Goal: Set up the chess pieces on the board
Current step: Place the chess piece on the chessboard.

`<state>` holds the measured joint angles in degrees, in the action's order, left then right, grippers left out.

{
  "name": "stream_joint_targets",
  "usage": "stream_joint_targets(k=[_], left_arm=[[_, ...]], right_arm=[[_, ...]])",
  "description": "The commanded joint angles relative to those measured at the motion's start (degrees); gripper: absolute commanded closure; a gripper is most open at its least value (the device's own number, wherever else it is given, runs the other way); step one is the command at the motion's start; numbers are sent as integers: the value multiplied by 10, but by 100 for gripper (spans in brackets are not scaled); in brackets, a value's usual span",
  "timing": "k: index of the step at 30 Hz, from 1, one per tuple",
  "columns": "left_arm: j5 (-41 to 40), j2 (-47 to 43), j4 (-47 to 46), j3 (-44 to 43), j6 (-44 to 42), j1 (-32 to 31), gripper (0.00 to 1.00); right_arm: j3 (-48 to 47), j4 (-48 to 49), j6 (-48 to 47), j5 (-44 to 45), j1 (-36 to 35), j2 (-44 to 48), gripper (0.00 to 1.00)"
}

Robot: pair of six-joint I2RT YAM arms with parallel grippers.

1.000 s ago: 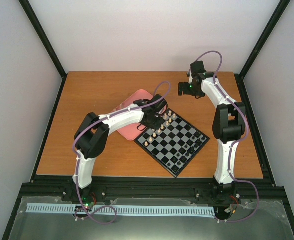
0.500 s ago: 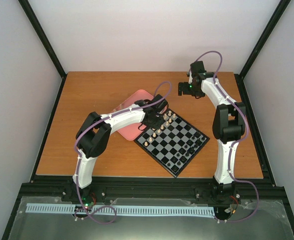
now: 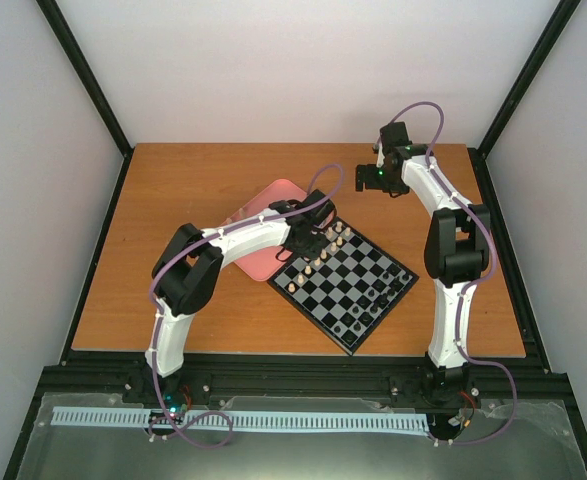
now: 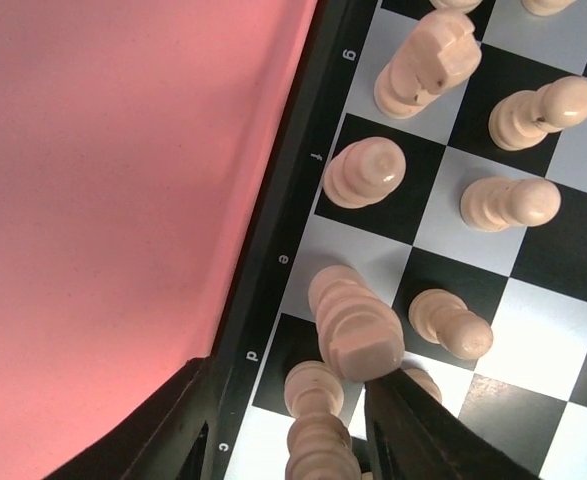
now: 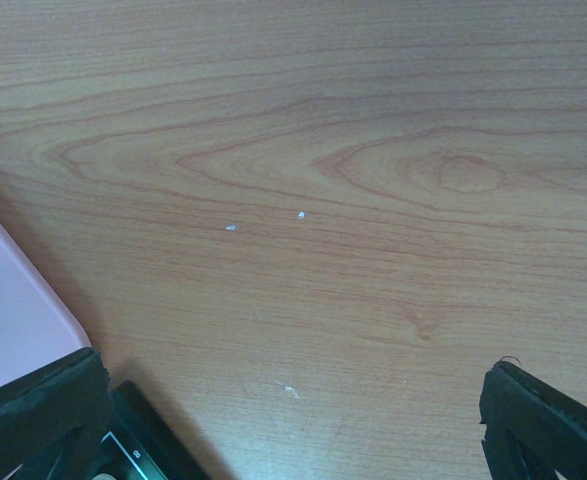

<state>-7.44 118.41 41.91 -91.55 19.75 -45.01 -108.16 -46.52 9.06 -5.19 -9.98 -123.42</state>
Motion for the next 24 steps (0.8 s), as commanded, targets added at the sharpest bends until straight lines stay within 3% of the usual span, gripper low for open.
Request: stream_joint_targets(k=[1, 4, 6, 10, 14, 24], left_arm=[[-21, -24, 8, -11, -7, 1, 54], [-32, -40, 21, -18, -9, 6, 48], [-37, -56, 26, -20, -11, 12, 37], [-44, -92, 32, -21, -18, 31, 36], [-50, -106, 32, -21, -17, 83, 28], [-46, -7, 44, -96, -31, 225, 23]], right_arm=[[-12, 3, -2, -3, 4, -1, 0], [-13, 3, -2, -3, 4, -1, 0], [-12, 4, -2, -4, 4, -1, 0], [-13, 4, -1, -4, 4, -1, 0], [-16, 4, 1, -7, 4, -3, 0], [-19, 0, 3, -12, 4, -8, 0]])
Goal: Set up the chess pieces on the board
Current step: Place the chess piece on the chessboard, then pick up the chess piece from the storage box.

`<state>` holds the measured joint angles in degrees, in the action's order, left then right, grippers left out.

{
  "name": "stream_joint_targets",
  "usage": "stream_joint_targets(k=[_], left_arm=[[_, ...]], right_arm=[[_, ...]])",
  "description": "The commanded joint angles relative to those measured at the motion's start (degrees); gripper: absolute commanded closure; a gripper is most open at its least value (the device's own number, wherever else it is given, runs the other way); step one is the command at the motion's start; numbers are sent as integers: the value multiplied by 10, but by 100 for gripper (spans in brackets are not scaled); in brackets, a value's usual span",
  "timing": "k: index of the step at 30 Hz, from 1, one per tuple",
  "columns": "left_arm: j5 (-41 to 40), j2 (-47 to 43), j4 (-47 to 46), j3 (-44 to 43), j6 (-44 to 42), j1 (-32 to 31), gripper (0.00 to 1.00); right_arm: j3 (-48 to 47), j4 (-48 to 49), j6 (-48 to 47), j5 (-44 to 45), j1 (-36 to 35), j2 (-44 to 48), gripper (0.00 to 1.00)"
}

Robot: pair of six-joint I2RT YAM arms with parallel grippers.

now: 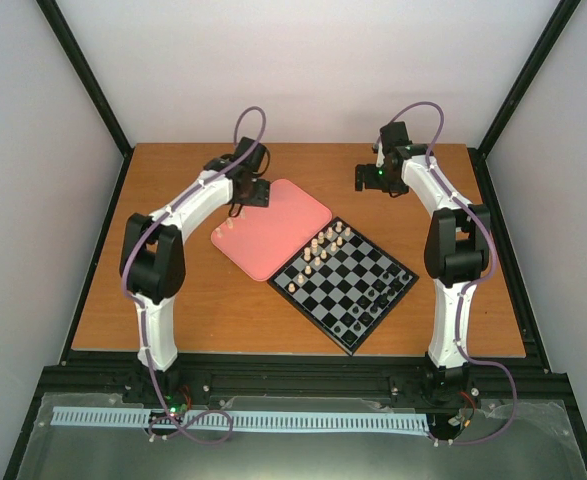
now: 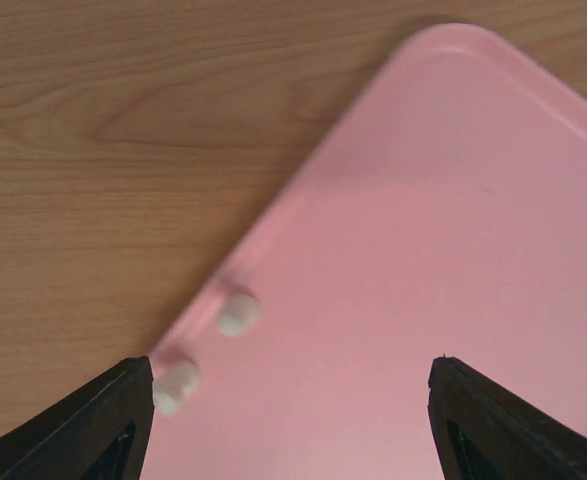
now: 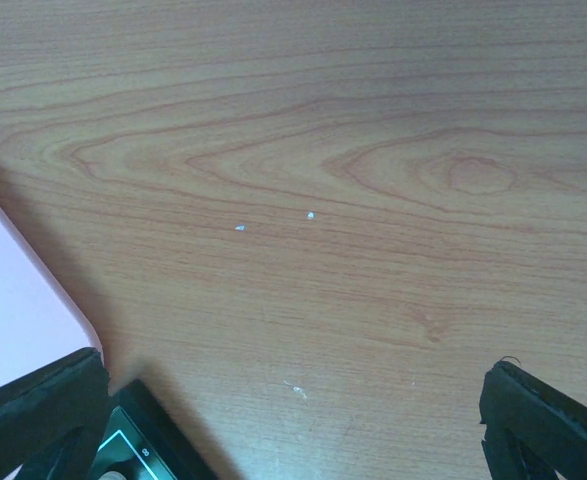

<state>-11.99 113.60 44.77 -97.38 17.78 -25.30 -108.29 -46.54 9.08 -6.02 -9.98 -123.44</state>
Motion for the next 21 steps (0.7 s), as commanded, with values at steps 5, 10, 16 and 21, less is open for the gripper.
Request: stream_joint_targets(k=[5, 10, 16, 21], left_arm=[[2, 81, 4, -51, -16, 51, 27], [6, 117, 3, -69, -11, 63, 41], [5, 145, 11, -95, -13, 70, 48], [9, 160, 17, -101, -8, 76, 56]], right_arm=[[-20, -4, 1, 0, 4, -11, 0], [-26, -7, -1, 2, 4, -16, 0], [-31, -10, -2, 6, 4, -22, 0], [-33, -11, -3, 11, 4, -25, 0]])
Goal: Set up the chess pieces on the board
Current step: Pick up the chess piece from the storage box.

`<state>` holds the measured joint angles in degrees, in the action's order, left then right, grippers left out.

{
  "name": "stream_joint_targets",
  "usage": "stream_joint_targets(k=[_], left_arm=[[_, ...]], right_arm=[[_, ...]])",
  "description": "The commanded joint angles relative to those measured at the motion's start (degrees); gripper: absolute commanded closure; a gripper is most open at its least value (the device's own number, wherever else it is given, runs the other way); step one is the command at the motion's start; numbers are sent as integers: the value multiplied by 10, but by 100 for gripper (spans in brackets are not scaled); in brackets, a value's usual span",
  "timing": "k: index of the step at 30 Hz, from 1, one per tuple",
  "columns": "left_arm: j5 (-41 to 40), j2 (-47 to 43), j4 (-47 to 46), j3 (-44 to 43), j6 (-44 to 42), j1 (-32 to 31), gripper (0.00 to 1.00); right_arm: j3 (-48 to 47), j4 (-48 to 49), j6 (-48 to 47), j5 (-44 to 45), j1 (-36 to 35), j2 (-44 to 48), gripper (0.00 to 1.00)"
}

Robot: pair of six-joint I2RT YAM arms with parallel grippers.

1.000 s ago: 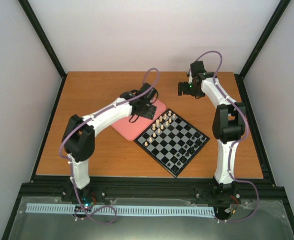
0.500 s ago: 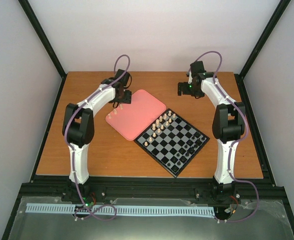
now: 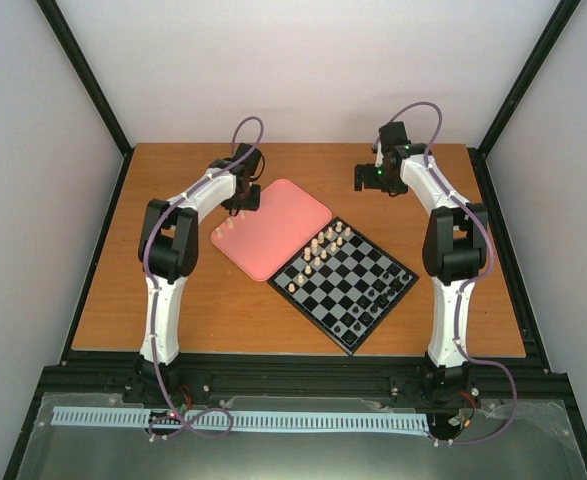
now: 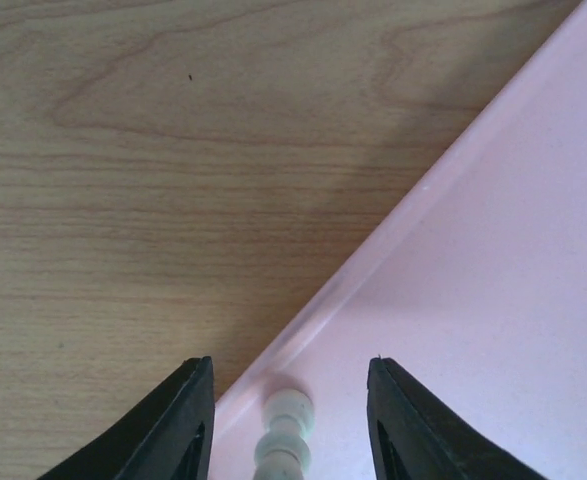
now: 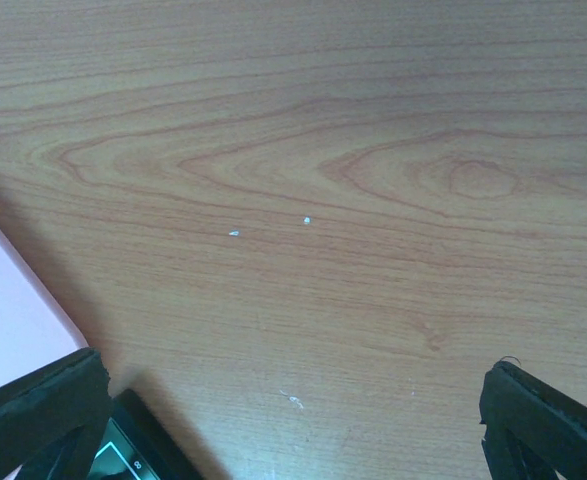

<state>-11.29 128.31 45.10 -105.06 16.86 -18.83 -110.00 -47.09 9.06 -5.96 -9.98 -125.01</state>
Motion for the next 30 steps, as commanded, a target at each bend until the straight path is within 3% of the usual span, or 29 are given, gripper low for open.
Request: stream_joint_targets(k=[1, 7, 13, 25, 30], left_arm=[[1, 13, 14, -24, 1, 12, 56], [3, 3, 11, -5, -1, 12, 57], [5, 6, 13, -3, 1, 12, 65], [1, -15, 12, 20, 3, 12, 66], [4, -13, 12, 22, 5, 12, 74]], right_arm=[[-16, -6, -4, 10, 4, -10, 0], [-19, -6, -3, 11, 4, -15, 0], [-22, -7, -1, 10, 4, -20, 0], [-20, -5, 0, 9, 4, -20, 0], [-19, -6, 0, 9, 4, -19, 0]])
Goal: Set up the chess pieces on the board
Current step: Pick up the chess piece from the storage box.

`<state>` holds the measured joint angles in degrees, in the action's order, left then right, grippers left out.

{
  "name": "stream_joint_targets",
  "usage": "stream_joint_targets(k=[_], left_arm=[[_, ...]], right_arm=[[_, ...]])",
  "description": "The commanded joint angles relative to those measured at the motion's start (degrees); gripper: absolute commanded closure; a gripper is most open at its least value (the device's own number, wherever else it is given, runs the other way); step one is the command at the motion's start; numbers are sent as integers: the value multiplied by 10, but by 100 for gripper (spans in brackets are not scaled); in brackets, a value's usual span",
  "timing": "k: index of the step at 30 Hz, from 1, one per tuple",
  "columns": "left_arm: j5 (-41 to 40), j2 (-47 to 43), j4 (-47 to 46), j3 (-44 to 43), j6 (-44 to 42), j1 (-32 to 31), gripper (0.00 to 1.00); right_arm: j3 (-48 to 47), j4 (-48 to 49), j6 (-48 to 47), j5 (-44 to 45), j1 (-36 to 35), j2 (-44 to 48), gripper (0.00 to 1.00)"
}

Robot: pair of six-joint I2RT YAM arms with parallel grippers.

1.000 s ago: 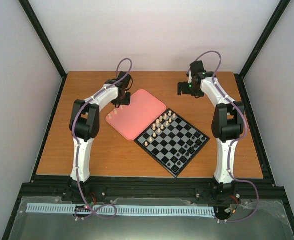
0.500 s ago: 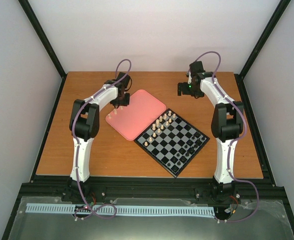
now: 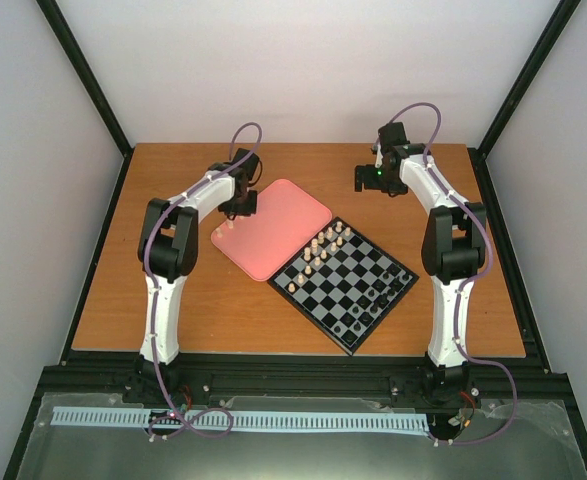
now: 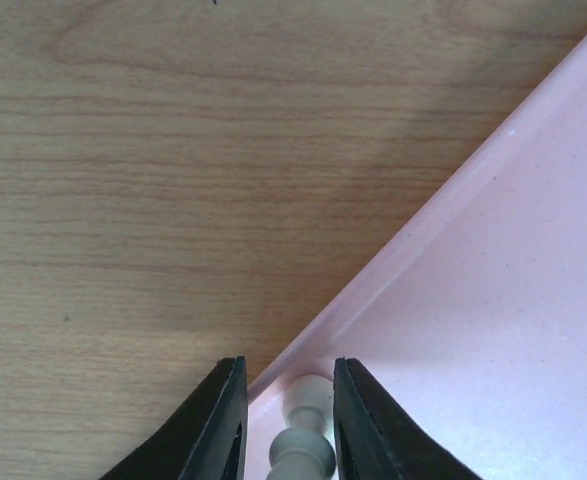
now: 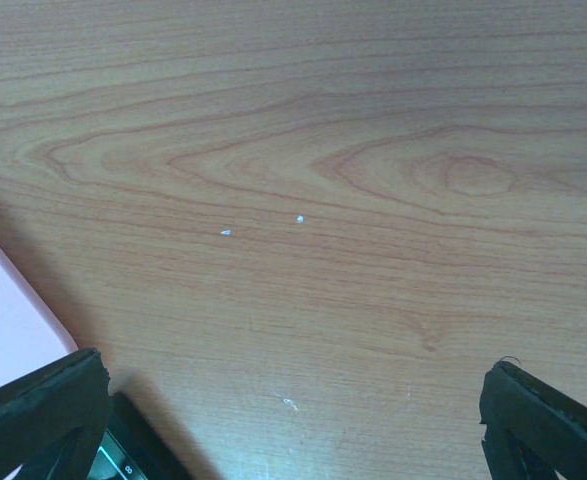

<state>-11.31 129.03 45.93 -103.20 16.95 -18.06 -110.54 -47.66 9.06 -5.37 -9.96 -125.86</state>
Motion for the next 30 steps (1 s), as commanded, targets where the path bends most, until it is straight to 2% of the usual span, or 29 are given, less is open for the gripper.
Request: stream_joint_targets(k=[1, 8, 20, 24, 30], left_arm=[[4, -20, 3, 3, 4, 4, 74], [11, -22, 9, -11, -2, 4, 82], [47, -68, 39, -25, -6, -4, 85], [66, -108, 49, -5, 1, -38, 85], [98, -182, 36, 89, 35, -131, 84]], right_arm=[[-13, -1, 1, 3, 4, -10, 0], [-13, 0, 2, 1, 4, -9, 0], [-12, 1, 3, 2, 4, -6, 0], [-13, 1, 3, 1, 4, -5, 0], [-4, 4, 2, 3, 4, 3, 0]])
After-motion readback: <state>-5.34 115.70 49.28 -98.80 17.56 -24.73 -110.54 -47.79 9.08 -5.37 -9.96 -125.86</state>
